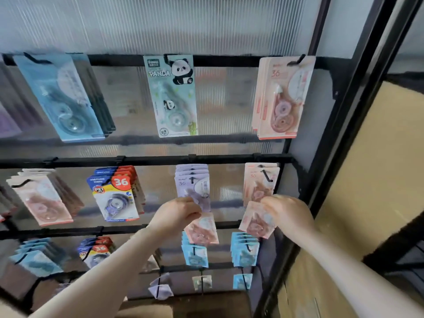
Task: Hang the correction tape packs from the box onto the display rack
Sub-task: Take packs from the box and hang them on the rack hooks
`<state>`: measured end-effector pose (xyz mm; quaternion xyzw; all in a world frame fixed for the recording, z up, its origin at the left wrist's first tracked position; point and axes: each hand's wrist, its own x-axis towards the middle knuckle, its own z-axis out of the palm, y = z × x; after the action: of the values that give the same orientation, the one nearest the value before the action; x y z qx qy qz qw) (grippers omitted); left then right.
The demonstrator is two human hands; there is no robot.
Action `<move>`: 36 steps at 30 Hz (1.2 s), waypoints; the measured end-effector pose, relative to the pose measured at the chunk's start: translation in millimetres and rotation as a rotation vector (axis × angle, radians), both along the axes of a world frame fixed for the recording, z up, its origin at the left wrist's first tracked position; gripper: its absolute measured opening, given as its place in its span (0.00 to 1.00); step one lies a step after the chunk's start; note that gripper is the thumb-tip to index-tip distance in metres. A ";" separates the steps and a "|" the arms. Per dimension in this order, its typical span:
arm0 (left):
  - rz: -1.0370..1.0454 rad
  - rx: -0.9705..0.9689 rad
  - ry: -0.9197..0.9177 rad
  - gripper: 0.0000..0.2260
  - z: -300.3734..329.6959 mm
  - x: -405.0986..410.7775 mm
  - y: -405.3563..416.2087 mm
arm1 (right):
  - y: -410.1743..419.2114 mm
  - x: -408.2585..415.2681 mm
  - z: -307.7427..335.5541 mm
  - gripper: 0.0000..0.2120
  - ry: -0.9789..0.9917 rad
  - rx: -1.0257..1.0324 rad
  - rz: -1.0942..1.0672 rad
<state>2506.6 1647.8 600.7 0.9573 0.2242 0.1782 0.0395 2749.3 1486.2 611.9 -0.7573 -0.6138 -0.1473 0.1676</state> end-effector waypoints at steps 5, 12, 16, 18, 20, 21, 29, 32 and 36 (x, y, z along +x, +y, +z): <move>0.040 -0.003 0.014 0.11 19.3 3.3 -3.4 | -1.3 -2.4 29.8 0.06 0.016 0.034 0.043; 0.031 0.012 -0.017 0.19 27.5 5.1 -1.9 | 1.7 1.2 51.9 0.09 0.011 -0.002 0.048; 0.000 0.032 -0.041 0.18 31.1 7.3 -1.6 | 5.5 10.8 58.8 0.14 0.068 -0.023 0.043; 0.015 0.029 -0.005 0.23 35.2 8.4 -2.5 | 7.4 17.9 59.4 0.14 0.125 -0.019 0.033; 0.036 0.029 0.044 0.22 39.2 9.0 -1.9 | 9.1 23.6 59.1 0.14 0.175 -0.034 0.031; 0.048 0.019 0.049 0.19 41.1 9.3 -1.3 | 9.8 25.7 58.3 0.14 0.197 -0.041 0.038; 0.050 -0.058 0.116 0.18 47.8 7.1 5.8 | 15.4 32.2 59.3 0.15 0.258 -0.112 0.114; 0.058 -0.051 0.139 0.11 48.5 11.4 8.2 | 18.9 36.2 60.3 0.15 0.271 -0.141 0.134; 0.045 -0.045 0.154 0.10 50.0 21.0 5.3 | 21.4 40.8 60.4 0.16 0.303 -0.158 0.143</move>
<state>2527.6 1653.1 650.7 0.9617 0.2521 0.1000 0.0395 2790.1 1507.7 672.4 -0.7361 -0.6434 0.0292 0.2082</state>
